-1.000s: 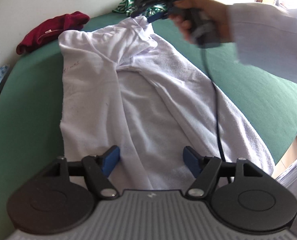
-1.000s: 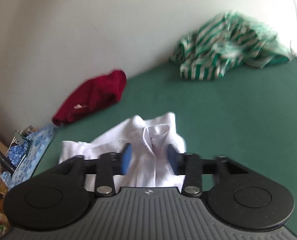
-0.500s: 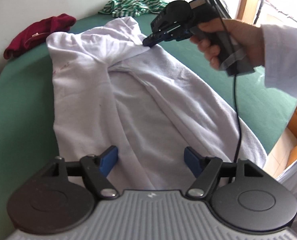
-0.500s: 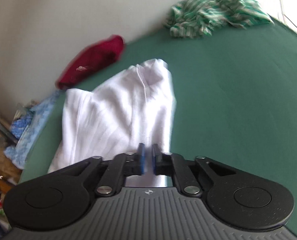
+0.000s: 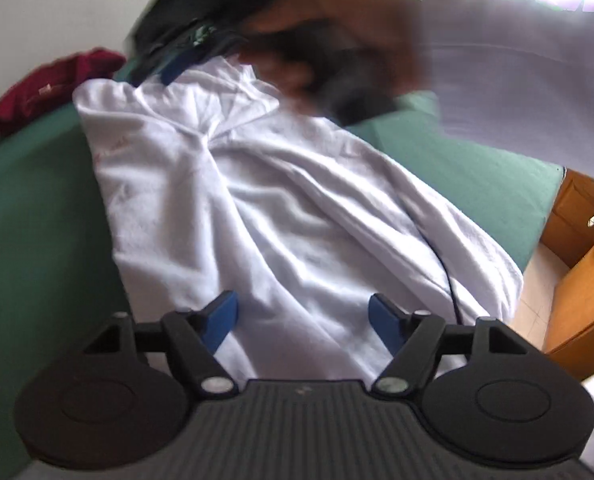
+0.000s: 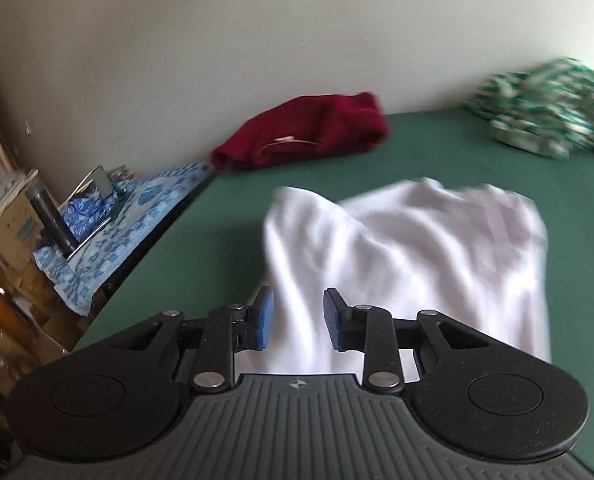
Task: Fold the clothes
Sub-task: 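Open the right gripper and release the folded shirt onto the bed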
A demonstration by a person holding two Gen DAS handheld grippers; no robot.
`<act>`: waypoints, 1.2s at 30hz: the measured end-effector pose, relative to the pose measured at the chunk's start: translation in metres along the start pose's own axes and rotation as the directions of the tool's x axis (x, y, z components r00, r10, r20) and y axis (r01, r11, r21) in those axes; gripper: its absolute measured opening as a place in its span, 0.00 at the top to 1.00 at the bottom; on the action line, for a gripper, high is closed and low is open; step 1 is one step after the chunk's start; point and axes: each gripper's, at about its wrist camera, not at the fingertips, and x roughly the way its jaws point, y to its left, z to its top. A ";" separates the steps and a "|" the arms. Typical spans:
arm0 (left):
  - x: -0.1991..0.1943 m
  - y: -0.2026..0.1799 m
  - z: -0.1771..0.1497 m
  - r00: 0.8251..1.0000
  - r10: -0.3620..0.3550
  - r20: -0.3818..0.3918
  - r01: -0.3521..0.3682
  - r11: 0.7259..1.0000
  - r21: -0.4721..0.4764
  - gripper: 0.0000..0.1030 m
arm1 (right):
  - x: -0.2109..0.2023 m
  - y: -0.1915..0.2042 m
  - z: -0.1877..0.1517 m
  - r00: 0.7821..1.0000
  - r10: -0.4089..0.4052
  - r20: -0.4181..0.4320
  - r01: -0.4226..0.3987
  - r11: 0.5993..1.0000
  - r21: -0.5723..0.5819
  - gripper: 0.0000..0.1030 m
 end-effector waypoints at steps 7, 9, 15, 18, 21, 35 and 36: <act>-0.007 -0.027 -0.020 0.998 0.048 0.038 -0.049 0.999 0.021 0.10 | 0.083 -0.029 0.028 0.996 -0.090 0.010 0.087 0.985 0.150 0.73; -0.006 -0.026 -0.019 0.998 0.051 0.030 -0.052 0.998 0.018 0.10 | 0.095 -0.050 0.031 0.986 -0.159 0.045 0.146 0.965 0.218 0.97; -0.003 -0.023 -0.013 0.998 0.066 0.003 -0.066 0.998 0.018 0.06 | 0.065 -0.047 0.029 0.995 -0.049 0.086 0.029 0.974 0.225 0.72; -0.003 -0.022 -0.010 0.998 0.061 -0.014 -0.061 0.998 0.025 0.05 | 0.071 -0.037 0.014 0.999 0.036 -0.028 -0.031 0.985 0.169 0.75; -0.001 -0.020 -0.010 0.998 0.051 -0.022 -0.050 0.998 0.032 0.05 | 0.050 -0.042 0.007 1.000 -0.007 0.004 0.006 0.977 0.215 0.77; -0.017 -0.039 -0.031 0.993 -0.117 0.008 0.114 0.980 0.166 0.02 | -0.099 -0.065 -0.101 0.990 -0.144 0.000 0.129 0.881 0.455 0.70; -0.019 -0.042 -0.034 0.991 -0.130 0.012 0.126 0.975 0.181 0.02 | -0.107 -0.057 -0.112 0.981 -0.193 -0.011 0.178 0.883 0.434 0.77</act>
